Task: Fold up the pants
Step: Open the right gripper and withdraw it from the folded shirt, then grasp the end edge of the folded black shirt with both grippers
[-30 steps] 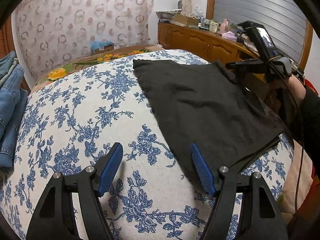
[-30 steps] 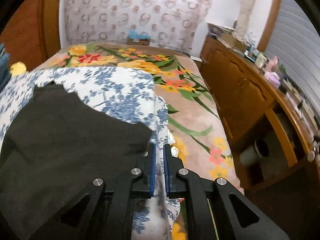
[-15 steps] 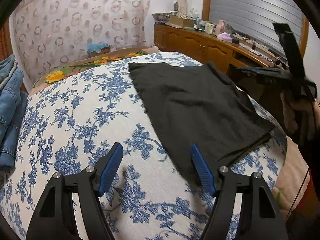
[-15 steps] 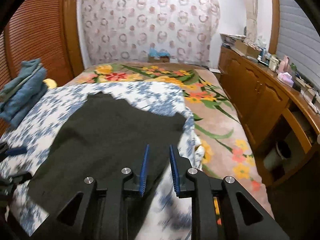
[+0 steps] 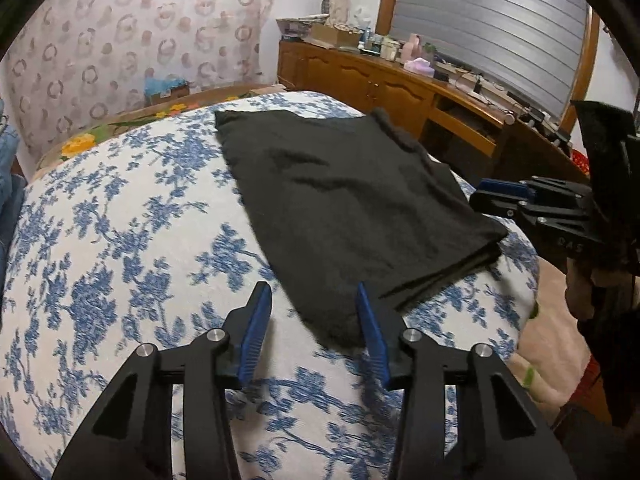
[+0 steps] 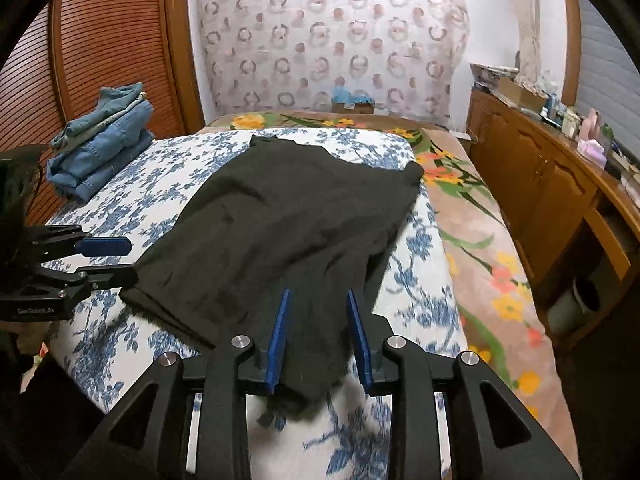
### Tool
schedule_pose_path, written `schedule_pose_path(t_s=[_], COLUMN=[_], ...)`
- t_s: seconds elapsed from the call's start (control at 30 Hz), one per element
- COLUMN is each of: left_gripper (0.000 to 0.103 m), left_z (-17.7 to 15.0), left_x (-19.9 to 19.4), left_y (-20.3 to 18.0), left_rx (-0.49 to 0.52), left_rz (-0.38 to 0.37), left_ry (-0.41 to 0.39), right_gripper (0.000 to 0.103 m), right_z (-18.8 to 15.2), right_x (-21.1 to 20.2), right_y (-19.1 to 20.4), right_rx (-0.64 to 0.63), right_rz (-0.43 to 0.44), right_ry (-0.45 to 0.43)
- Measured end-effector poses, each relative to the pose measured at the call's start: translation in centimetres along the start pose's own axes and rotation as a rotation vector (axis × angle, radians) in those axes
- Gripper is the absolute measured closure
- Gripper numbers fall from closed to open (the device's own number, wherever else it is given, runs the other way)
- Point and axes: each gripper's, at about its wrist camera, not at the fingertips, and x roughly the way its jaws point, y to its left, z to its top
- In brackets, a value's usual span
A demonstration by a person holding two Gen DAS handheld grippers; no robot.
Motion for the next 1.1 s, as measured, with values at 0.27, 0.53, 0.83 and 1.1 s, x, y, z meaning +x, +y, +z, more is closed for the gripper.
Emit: schedule_pose_path(t_s=[0.27,0.53,0.83,1.1], left_gripper=[0.061,0.084,0.082,0.087], left_z=[-0.7,-0.5,0.0,-0.2], left_x=[0.8,0.4,1.1,-1.6], left_y=[-0.9,-1.2,-1.2,-1.7], left_rx=[0.011,0.016,0.026,0.060], left_rz=[-0.015,-0.024,0.021,0.014], left_ry=[0.035,0.022,0.032,-0.074], right_gripper=[0.067,0.066,0.066,0.066], right_z=[-0.6,-0.9,-1.2,-1.5], right_x=[0.0,0.1,0.4,0.5], right_y=[0.8,0.7,1.1,1.3], right_rx=[0.043,0.060,0.066,0.070], right_rz=[0.032,0.038,0.040,0.046], right_ry=[0.014,0.026,0.041,0.044])
